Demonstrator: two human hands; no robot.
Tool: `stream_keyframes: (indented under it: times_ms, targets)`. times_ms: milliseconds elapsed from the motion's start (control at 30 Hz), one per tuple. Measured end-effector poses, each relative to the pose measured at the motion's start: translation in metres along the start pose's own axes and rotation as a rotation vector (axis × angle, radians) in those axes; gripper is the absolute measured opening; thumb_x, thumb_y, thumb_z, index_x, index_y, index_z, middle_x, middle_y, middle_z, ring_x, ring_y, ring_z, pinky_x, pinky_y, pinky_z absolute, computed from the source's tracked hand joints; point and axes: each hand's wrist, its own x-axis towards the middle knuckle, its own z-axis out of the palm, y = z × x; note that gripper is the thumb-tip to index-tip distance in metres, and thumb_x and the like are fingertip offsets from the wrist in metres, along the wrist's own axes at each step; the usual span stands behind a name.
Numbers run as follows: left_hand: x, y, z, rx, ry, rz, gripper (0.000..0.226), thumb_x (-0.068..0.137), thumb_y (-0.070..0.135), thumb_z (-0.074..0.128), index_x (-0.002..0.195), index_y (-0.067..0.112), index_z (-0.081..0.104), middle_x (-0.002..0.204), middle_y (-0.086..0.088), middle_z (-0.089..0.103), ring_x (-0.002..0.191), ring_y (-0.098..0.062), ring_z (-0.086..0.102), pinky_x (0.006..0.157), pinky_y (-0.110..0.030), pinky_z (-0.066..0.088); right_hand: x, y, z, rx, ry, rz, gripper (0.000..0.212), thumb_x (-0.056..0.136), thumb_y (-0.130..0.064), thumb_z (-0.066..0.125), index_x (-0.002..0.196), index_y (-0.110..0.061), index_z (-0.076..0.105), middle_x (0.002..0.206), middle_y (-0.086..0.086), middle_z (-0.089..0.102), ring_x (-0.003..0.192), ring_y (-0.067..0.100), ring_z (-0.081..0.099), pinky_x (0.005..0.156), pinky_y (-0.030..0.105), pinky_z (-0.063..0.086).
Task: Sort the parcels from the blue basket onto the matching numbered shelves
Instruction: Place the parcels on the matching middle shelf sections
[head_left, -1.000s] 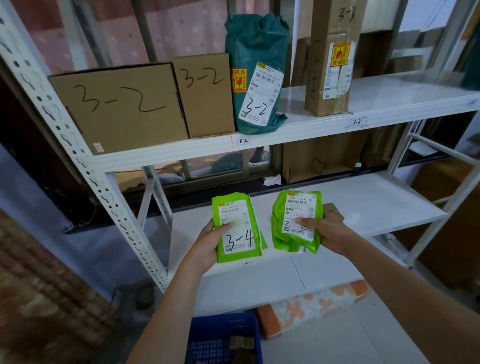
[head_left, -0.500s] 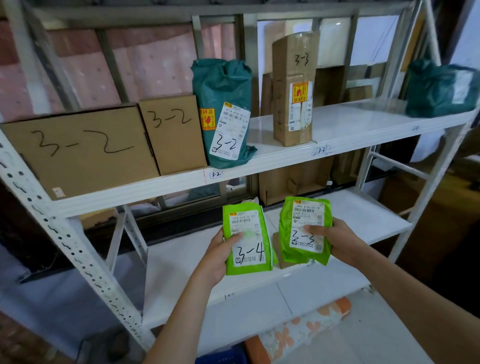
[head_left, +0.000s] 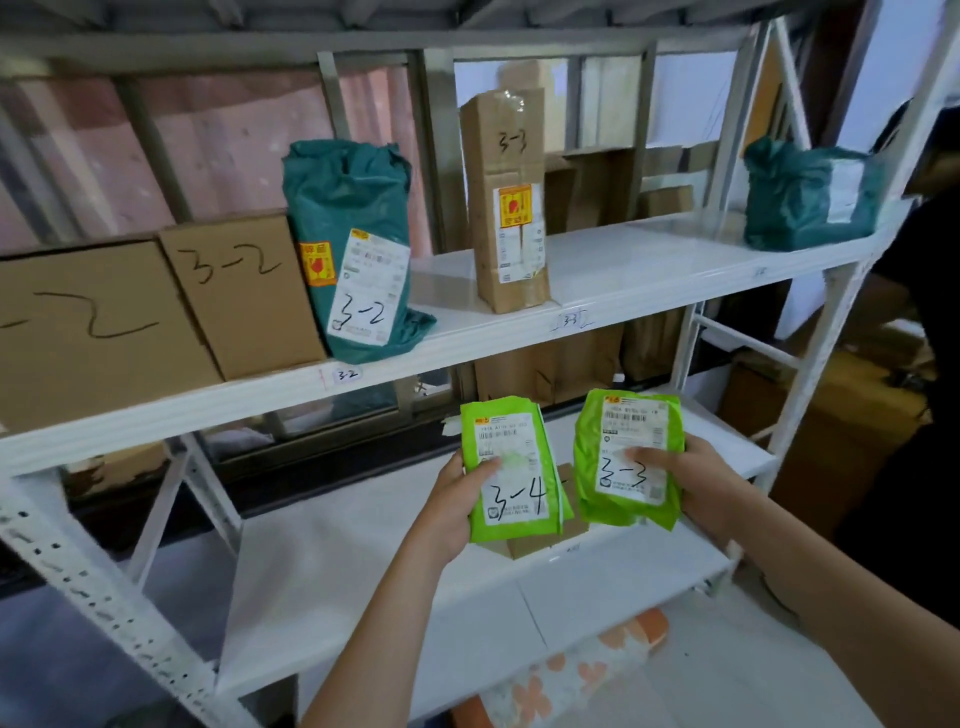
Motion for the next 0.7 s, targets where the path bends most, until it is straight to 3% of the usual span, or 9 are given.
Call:
stream_keyframes:
  times_ms: [167, 333, 700]
  targets:
    - [0.017, -0.001, 0.058, -0.026, 0.003, 0.007, 0.027, 0.095, 0.008, 0.063, 0.121, 0.016, 0.062, 0.108, -0.010, 0.076, 0.090, -0.029, 0.075, 0.067, -0.044, 0.061, -0.001, -0.030, -0.054, 0.013, 0.004, -0.056, 0.035, 0.083, 0.005, 0.070, 0.115, -0.008, 0.066, 0.108, 0.015, 0.075, 0.097, 0.036, 0.073, 0.082, 0.051, 0.059]
    - [0.034, 0.003, 0.118, -0.014, -0.031, 0.012, 0.029, 0.095, 0.008, 0.064, 0.123, 0.015, 0.060, 0.113, -0.014, 0.073, 0.094, -0.032, 0.073, 0.070, -0.050, 0.061, -0.006, -0.064, -0.089, 0.009, 0.051, -0.100, 0.026, 0.088, 0.007, 0.066, 0.109, -0.007, 0.065, 0.092, 0.009, 0.078, 0.080, 0.027, 0.076, 0.057, 0.034, 0.061]
    - [0.099, 0.015, 0.225, 0.060, -0.096, 0.067, 0.031, 0.097, 0.012, 0.062, 0.127, 0.017, 0.058, 0.118, -0.013, 0.071, 0.100, -0.033, 0.070, 0.072, -0.050, 0.061, 0.039, -0.114, -0.172, 0.055, 0.161, -0.132, 0.038, 0.085, 0.006, 0.070, 0.121, -0.004, 0.064, 0.108, 0.016, 0.075, 0.096, 0.034, 0.074, 0.074, 0.044, 0.061]
